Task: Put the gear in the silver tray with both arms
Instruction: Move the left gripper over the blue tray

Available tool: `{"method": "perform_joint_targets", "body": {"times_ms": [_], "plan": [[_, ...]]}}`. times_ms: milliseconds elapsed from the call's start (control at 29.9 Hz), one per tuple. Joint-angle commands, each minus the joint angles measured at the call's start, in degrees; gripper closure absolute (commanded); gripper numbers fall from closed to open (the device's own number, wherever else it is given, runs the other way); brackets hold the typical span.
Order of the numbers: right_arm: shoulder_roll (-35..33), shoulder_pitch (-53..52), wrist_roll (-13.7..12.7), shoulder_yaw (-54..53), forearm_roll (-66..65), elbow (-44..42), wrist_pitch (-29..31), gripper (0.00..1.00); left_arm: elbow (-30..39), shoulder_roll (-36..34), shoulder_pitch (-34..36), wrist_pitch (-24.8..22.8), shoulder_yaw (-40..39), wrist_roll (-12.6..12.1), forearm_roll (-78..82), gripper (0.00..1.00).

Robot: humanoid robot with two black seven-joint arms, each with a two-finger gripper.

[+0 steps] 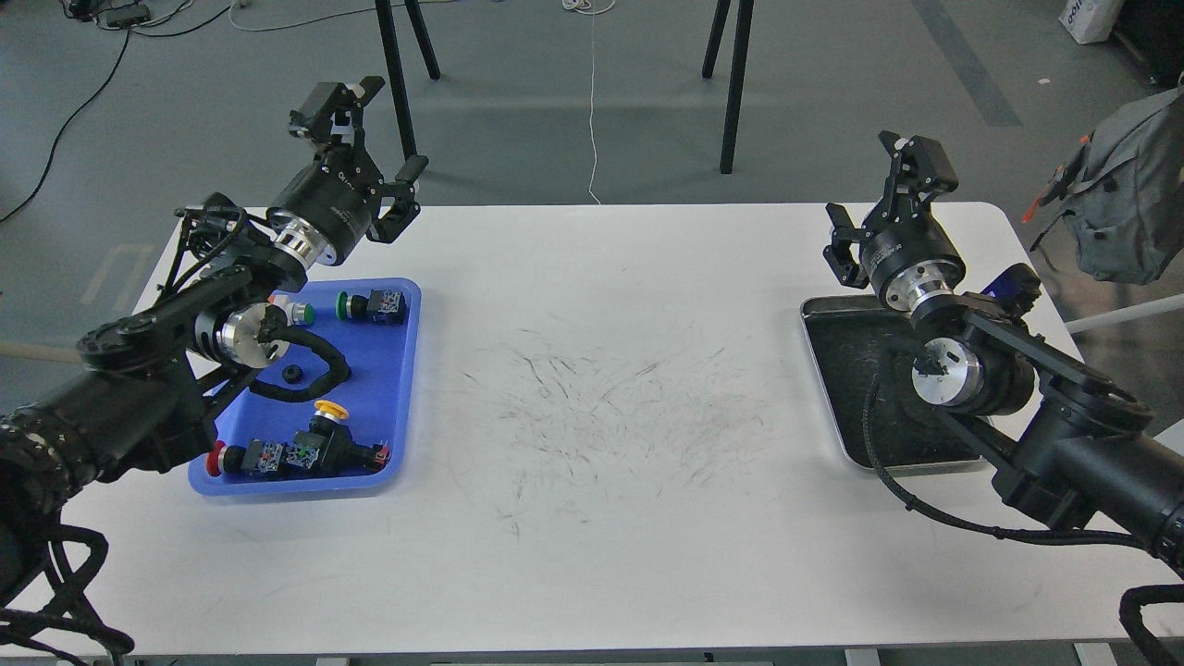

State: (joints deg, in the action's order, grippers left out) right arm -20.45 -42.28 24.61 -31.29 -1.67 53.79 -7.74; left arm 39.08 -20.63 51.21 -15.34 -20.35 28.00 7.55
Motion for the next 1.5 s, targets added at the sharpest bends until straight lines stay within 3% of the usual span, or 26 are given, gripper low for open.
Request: {"method": "perform_joint_targets", "body": {"times_ms": [0, 401, 568, 869, 1471], "plan": [[0.14, 0.09, 0.00, 0.01, 0.00, 0.00, 0.01, 0.01, -0.15, 0.06, -0.14, 1.01, 0.04, 0.00, 3.34, 0.00], [0.14, 0.71, -0.27, -0.26, 0.35, 0.00, 0.01, 0.01, -2.51, -1.96, 0.21, -6.89, -1.01, 0.00, 1.15, 0.00], [0.14, 0.80, -0.18, -0.96, 0.35, 0.00, 0.01, 0.01, -7.88, 2.25, 0.30, -5.50, -2.15, 0.00, 0.97, 0.00], [0.23, 0.80, -0.18, -1.84, 0.53, -0.44, 0.01, 0.01, -6.91, 5.07, -0.23, -3.65, -1.19, 0.00, -0.52, 0.00], [0.58, 1.94, -0.79, -2.19, 0.62, -1.23, 0.36, 0.01, -3.58, 0.42, -0.23, -3.82, 0.04, 0.00, -0.52, 0.00]]}}
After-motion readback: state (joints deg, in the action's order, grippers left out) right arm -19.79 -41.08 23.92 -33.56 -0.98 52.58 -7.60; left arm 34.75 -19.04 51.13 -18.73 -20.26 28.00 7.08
